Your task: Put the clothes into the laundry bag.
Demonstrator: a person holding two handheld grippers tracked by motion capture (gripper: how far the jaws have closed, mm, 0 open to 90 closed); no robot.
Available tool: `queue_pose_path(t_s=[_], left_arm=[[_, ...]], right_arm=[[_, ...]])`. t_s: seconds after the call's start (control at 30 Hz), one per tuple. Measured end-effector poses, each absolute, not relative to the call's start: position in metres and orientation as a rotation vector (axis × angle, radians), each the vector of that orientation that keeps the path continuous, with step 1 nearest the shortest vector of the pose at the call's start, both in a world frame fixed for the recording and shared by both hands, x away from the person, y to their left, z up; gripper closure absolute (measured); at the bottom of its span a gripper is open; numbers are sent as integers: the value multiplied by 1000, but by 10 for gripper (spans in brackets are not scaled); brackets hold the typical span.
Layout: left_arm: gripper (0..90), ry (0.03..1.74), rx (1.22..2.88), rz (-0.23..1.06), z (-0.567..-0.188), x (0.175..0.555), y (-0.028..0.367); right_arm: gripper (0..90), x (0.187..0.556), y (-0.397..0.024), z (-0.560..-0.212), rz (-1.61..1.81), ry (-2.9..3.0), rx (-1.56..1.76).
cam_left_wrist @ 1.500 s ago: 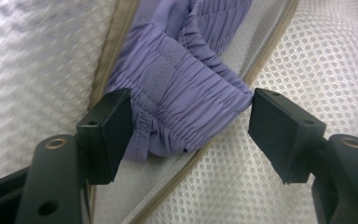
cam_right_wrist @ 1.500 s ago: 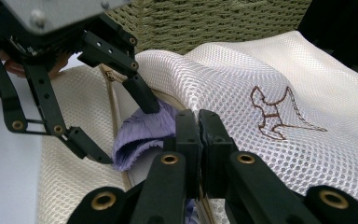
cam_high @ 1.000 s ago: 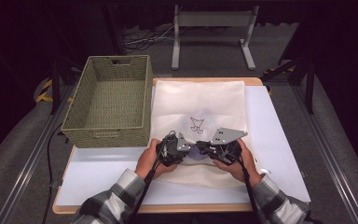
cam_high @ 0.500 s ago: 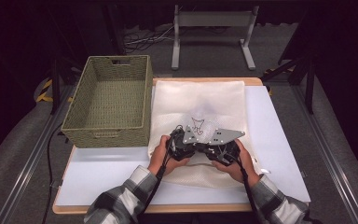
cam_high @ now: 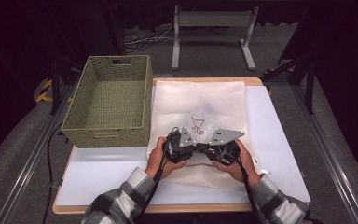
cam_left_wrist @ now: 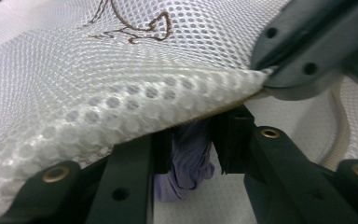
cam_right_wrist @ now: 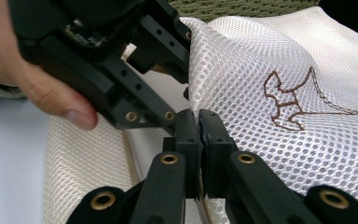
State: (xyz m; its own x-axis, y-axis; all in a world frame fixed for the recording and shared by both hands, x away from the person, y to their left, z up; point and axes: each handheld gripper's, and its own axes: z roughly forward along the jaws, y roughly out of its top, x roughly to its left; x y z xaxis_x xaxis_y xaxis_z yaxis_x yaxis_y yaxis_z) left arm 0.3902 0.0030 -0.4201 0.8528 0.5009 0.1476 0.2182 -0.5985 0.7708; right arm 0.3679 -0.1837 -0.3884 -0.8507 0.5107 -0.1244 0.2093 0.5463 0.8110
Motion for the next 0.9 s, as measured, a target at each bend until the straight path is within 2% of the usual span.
queue_pose_path(t_s=[0.1, 0.27, 0.33, 0.37, 0.43, 0.47, 0.57, 0.63, 0.9], left_arm=[[642, 499, 2230, 413, -418, 388, 6], [472, 440, 2227, 352, -411, 380, 15], [449, 423, 2226, 337, -410, 378, 19], [539, 423, 2226, 337, -410, 378, 19], [575, 407, 2232, 335, -408, 376, 22], [661, 402, 2237, 326, -408, 376, 24], [833, 375, 2272, 309, -409, 377, 24], [888, 366, 2306, 291, -415, 378, 19], [889, 379, 2348, 310, -429, 389, -1]], right_arm=[[877, 367, -185, -387, 1213, 2429, 589], [877, 367, -188, -384, 1230, 2415, 596], [876, 367, -188, -383, 1230, 2410, 593], [876, 367, -188, -383, 1230, 2410, 593], [876, 367, -188, -382, 1231, 2406, 593], [876, 367, -188, -382, 1230, 2407, 593], [876, 367, -188, -383, 1228, 2410, 593], [877, 367, -188, -383, 1228, 2412, 595], [877, 367, -187, -384, 1223, 2422, 591]])
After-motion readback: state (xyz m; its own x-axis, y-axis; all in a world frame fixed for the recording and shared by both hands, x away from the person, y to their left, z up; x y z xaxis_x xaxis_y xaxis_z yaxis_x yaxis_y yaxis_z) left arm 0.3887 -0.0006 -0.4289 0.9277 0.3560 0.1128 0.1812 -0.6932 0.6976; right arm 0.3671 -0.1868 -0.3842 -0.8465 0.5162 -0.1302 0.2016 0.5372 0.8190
